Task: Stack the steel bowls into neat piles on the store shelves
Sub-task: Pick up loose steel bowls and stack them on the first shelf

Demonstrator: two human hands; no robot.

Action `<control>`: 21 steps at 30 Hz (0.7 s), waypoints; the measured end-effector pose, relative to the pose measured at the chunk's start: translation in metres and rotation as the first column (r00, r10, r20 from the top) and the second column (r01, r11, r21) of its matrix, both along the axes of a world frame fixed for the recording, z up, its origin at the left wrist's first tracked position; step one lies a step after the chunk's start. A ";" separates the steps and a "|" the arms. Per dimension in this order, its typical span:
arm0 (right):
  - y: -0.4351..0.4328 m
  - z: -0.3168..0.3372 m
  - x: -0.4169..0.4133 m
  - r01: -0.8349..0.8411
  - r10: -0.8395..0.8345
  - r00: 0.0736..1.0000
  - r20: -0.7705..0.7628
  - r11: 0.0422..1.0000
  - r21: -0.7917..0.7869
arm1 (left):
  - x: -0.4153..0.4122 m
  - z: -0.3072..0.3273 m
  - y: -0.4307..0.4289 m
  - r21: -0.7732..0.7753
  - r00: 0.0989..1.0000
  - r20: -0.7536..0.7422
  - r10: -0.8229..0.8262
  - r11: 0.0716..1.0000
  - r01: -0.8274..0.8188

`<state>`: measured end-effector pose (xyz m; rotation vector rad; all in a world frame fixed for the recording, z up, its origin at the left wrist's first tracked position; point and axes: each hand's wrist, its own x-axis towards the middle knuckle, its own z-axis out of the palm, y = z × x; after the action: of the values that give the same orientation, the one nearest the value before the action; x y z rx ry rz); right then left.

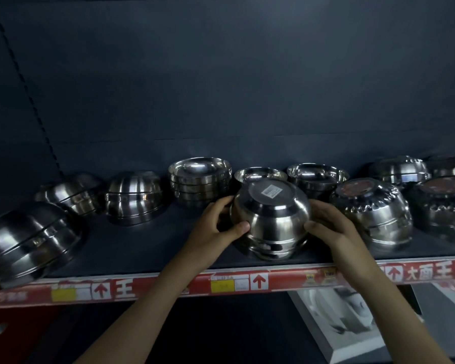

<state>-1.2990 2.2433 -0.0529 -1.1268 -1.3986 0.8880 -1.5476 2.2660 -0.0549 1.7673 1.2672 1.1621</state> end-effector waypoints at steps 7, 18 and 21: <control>-0.025 0.027 -0.030 -0.020 0.010 0.995 0.096 0.995 0.096 | -0.024 0.028 -0.034 0.104 0.996 0.063 0.055 0.993 -0.062; -0.013 0.039 -0.117 -0.227 0.174 0.942 0.287 0.960 0.165 | -0.104 0.019 -0.075 0.161 0.941 -0.085 0.326 0.937 -0.310; -0.008 0.030 -0.138 -0.265 0.172 0.920 0.353 0.935 0.237 | -0.116 0.014 -0.083 0.184 0.925 -0.016 0.379 0.911 -0.370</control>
<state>-1.4372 2.2357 -0.0225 -0.9363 -1.8933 0.6451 -1.6639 2.1826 -0.0411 1.7332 1.6296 1.4917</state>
